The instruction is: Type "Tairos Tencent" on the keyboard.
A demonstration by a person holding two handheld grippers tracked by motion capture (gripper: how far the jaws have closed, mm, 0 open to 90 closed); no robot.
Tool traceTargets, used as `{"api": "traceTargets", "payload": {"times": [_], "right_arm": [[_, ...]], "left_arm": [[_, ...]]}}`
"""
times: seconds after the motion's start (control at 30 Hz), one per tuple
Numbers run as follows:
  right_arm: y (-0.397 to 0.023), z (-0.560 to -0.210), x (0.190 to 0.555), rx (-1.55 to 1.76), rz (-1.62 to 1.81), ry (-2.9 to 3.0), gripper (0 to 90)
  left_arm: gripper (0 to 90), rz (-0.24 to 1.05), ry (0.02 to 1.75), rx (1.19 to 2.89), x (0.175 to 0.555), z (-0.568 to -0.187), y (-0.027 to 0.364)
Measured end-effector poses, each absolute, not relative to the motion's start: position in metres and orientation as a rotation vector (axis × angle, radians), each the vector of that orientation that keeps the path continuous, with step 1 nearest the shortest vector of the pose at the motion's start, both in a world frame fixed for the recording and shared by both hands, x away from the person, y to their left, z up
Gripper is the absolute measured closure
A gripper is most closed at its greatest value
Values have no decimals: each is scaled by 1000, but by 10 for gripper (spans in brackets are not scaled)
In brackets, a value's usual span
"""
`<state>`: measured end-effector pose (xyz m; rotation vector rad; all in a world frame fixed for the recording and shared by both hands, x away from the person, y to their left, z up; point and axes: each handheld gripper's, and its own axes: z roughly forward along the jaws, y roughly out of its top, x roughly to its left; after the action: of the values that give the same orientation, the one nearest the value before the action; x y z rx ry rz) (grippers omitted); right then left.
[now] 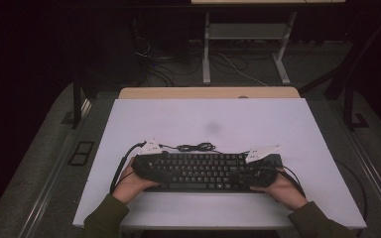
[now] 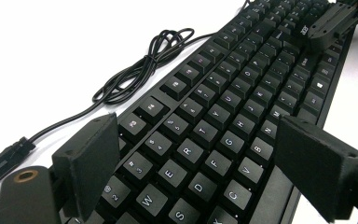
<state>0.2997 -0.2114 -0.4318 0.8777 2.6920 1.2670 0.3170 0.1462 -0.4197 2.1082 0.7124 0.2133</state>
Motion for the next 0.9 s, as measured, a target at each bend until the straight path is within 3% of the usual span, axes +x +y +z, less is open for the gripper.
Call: {"api": "traceTargets", "payload": {"times": [0.53,0.73,0.9], "right_arm": [[-210,-437,301,862,1231,2721,885],[-210,-438,301,863,1238,2721,885],[-210,-438,301,864,1237,2720,885]], "left_arm": [[156,226,729,2093,316,-420,145],[283,216,723,2084,320,-420,143],[525,209,712,2081,322,-419,138]]}}
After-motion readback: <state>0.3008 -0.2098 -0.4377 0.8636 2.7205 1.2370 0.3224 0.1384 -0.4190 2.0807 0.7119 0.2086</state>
